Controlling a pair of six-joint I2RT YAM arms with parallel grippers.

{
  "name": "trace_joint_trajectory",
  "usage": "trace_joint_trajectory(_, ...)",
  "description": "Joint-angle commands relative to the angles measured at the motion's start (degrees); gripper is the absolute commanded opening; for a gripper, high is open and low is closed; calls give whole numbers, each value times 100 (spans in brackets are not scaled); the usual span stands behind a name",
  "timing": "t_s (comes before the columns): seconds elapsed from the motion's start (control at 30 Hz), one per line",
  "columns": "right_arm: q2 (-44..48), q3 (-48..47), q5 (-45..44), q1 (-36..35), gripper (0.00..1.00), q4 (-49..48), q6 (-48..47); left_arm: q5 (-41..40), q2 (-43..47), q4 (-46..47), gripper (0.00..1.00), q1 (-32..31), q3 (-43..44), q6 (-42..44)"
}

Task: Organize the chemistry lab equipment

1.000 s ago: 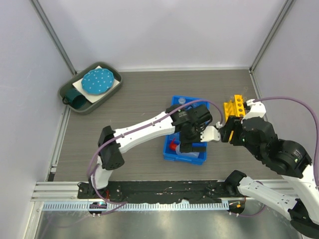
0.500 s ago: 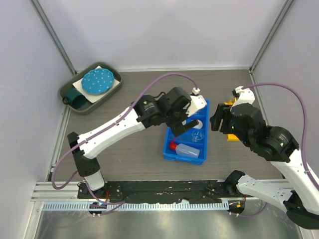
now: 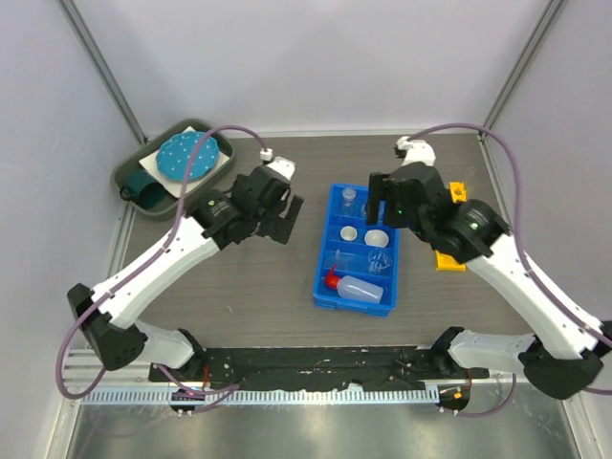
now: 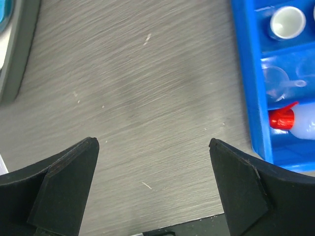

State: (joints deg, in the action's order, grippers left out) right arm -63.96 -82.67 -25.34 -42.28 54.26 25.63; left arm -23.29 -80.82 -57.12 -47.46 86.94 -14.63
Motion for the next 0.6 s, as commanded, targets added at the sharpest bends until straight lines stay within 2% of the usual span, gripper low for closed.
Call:
trace_joint_trajectory(0.0, -642, -179, 29, 1, 82, -311, -172, -518, 662, 421, 100, 438, -457, -1005)
trace_joint_trajectory(0.1, -1003, -179, 82, 53, 86, -363, -216, -1010, 874, 404, 100, 527, -703, -1331)
trace_joint_trajectory(0.3, -1162, 137, -313, 299, 93, -636, -190, -2082, 1120, 263, 100, 563, -1038, -1982)
trace_joint_trajectory(0.57, -890, 524, -1253, 519, 94, -873, -119, -2285, 2156, 966, 100, 563, -1863, -2017)
